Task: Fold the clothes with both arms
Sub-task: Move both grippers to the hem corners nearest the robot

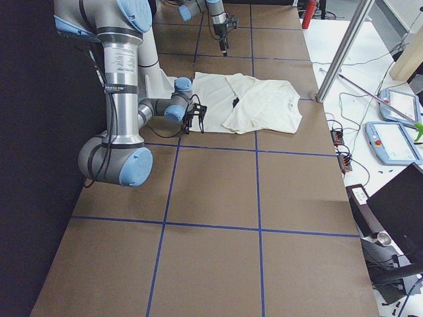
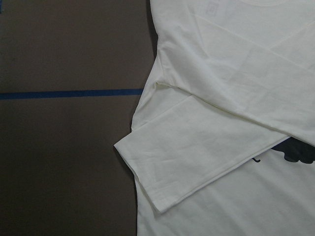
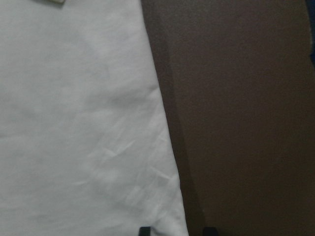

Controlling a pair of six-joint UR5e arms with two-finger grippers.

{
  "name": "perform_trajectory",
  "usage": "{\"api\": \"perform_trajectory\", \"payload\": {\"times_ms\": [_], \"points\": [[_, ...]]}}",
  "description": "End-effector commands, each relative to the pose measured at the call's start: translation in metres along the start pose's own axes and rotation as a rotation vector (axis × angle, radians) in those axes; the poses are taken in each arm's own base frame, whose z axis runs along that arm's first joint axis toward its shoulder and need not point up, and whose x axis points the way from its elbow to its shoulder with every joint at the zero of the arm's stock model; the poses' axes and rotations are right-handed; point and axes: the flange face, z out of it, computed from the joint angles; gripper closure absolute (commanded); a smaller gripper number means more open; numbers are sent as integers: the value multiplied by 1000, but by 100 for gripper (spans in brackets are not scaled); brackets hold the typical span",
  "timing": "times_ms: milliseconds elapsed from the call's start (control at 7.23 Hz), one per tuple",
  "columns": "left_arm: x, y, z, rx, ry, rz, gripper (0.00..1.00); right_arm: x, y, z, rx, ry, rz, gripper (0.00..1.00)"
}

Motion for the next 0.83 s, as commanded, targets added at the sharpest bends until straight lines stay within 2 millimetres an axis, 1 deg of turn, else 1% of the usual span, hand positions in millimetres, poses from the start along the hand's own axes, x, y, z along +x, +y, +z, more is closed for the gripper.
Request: {"api": "perform_trajectory", "payload": {"times_ms": [0, 138, 415, 553, 692], "points": [[-1, 0, 1, 1, -3, -1, 0, 0, 1, -1, -14, -2, 0, 100], [0, 1, 1, -2, -2, 0, 0, -1, 1, -2, -16, -5, -1, 100], [-2, 5, 10, -16, -13, -16, 0, -8, 3, -17, -10, -37, -2, 100], [-9, 16, 17, -57, -13, -95, 0, -13, 5, -29, -21, -63, -6, 100], [-9, 36, 23, -119, -14, -185, 0, -11, 1, -38, -16, -74, 0, 100]]}}
